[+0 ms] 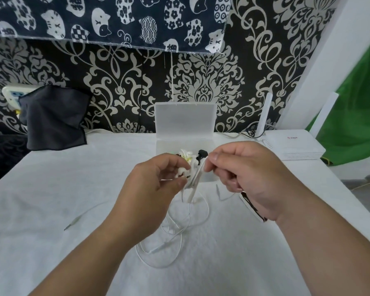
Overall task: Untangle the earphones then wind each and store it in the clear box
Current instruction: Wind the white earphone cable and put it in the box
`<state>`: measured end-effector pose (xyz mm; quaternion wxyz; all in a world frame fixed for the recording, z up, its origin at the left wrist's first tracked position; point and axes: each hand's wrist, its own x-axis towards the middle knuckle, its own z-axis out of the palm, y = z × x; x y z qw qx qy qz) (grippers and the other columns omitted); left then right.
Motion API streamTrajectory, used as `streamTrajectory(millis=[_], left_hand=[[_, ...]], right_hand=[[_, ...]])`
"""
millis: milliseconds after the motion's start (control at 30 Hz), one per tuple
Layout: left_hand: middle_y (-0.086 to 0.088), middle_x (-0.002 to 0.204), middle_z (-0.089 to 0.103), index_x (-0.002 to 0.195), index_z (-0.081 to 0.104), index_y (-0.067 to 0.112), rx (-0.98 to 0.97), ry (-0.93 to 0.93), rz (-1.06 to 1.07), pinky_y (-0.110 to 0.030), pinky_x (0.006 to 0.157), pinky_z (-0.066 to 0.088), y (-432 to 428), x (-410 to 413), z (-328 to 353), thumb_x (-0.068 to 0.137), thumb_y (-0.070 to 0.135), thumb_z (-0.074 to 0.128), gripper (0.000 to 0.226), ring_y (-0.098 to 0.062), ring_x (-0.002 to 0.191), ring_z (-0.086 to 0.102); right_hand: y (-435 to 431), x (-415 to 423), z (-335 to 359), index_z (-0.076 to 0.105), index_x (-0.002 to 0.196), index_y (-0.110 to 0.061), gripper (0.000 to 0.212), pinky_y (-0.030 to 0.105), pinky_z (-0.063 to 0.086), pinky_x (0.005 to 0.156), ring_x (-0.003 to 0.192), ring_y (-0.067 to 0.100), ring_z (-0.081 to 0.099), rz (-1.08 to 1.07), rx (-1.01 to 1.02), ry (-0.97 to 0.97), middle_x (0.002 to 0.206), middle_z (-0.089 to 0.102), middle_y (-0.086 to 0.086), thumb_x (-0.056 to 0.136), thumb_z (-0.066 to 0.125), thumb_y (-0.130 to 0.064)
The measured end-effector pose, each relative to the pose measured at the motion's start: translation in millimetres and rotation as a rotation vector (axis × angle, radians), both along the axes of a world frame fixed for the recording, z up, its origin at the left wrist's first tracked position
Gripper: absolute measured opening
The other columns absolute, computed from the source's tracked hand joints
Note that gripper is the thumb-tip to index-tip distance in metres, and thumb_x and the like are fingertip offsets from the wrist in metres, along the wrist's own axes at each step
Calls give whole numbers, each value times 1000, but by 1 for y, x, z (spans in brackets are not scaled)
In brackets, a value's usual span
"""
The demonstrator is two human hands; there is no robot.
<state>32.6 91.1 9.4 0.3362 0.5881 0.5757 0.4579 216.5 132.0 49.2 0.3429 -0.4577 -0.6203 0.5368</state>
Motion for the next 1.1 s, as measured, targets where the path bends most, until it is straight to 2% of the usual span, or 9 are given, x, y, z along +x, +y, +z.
streamTrajectory(millis=[100, 167, 233, 400, 567, 667, 800, 933, 1100], left_hand=[[6, 77, 70, 91, 73, 24, -25, -95, -94, -13, 68, 47, -1, 1, 3, 88, 0, 68, 25, -7, 71, 64], [-4, 85, 72, 91, 74, 23, -36, -159, -156, -21, 75, 51, -1, 1, 2, 88, -2, 68, 26, -15, 77, 67], [-11, 91, 72, 92, 74, 20, -36, -246, -197, -26, 79, 53, -1, 2, 2, 87, -4, 67, 25, -19, 82, 69], [-17, 94, 74, 94, 73, 8, -10, -485, -202, -20, 75, 54, -2, 6, 5, 80, 5, 69, 14, -22, 86, 71], [-15, 91, 75, 95, 73, 10, 12, -601, -129, -19, 73, 53, 0, 5, 4, 74, 13, 69, 21, -19, 84, 70], [-13, 93, 76, 99, 70, 8, 52, -551, -4, -26, 80, 54, 2, 3, 2, 81, 7, 69, 18, -20, 86, 71], [-2, 82, 75, 95, 71, 18, 94, -395, 141, -36, 85, 54, 3, 0, -1, 88, -1, 68, 20, -16, 78, 70], [18, 71, 66, 93, 70, 27, 101, -197, 178, -16, 69, 46, 4, -4, -2, 89, 4, 69, 23, -4, 71, 62], [16, 73, 65, 94, 69, 30, 98, -102, 195, -11, 57, 41, 5, -8, 0, 91, 7, 68, 23, 0, 66, 57]], right_hand=[[2, 5, 1, 71, 72, -11, 24, 22, 28, 53, 42, 3, 40, -92, 127, -143, 45, 44, -16, 94, 63, -18], [5, 7, -2, 71, 75, -12, 20, 23, 29, 57, 41, 1, 43, -147, 166, -161, 40, 44, -19, 93, 66, -21], [8, 8, -6, 69, 71, -15, 23, 25, 29, 57, 41, 2, 40, -161, 136, -142, 43, 44, -17, 93, 66, -21], [5, -3, -19, 65, 59, -19, 43, 25, 22, 46, 47, 12, 27, -28, -97, -69, 54, 40, -4, 100, 55, -18], [-3, -19, -27, 65, 80, -10, 30, 26, 18, 49, 50, 13, 25, 136, -219, -57, 55, 35, -4, 103, 50, -22], [-8, -24, -29, 63, 77, -10, 35, 28, 22, 50, 50, 14, 31, 195, -250, -97, 53, 42, -4, 105, 44, -18], [-15, -26, -26, 66, 80, -10, 36, 26, 27, 51, 49, 12, 35, 329, -249, -165, 55, 43, -5, 106, 43, -19], [-14, -23, -19, 69, 82, -11, 33, 22, 26, 49, 48, 10, 32, 343, -218, -193, 54, 41, -6, 105, 48, -21], [-12, -15, -12, 71, 82, -11, 31, 21, 25, 47, 47, 10, 29, 330, -179, -195, 54, 38, -5, 103, 50, -20]])
